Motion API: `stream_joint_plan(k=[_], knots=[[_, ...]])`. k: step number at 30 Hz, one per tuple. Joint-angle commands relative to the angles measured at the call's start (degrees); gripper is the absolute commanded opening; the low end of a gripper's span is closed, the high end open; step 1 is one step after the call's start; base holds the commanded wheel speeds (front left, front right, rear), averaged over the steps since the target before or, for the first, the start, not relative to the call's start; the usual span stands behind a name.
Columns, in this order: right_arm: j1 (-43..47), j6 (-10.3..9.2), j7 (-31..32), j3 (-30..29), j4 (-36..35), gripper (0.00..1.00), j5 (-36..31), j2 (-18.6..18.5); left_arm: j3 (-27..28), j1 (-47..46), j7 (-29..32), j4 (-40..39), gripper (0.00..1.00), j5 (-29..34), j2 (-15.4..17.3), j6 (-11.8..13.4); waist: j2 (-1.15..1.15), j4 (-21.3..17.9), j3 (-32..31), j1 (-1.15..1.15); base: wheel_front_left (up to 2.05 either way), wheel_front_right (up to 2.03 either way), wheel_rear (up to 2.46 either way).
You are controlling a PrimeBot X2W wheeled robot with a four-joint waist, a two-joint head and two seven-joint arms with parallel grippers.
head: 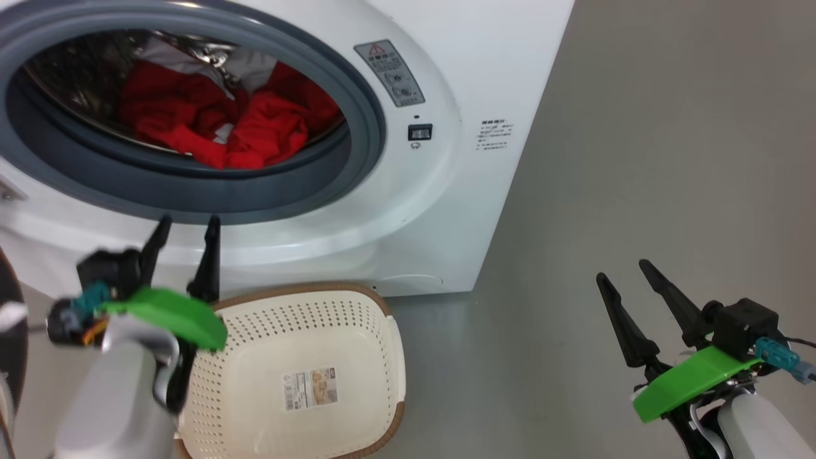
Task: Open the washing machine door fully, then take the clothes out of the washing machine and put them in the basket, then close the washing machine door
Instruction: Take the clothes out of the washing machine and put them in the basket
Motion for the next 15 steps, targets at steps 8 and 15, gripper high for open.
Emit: stream_joint_plan(k=[8, 15], knots=[[-3.34, 0.09, -0.69, 0.99, -1.83, 1.0, -0.7, 0.78, -4.54, -18.17, 3.1, 10.9, 1.0, -2.88, 3.43, -0.16, 0.0, -2.62, 6.36, 0.0, 0.0, 0.0, 0.0], [-5.57, 0.09, -0.69, 2.14, -1.96, 1.0, -1.0, 1.88, -10.82, -26.88, 6.14, 18.77, 1.0, -5.44, 4.32, -0.16, 0.0, -4.26, 9.51, 0.0, 0.0, 0.0, 0.0]])
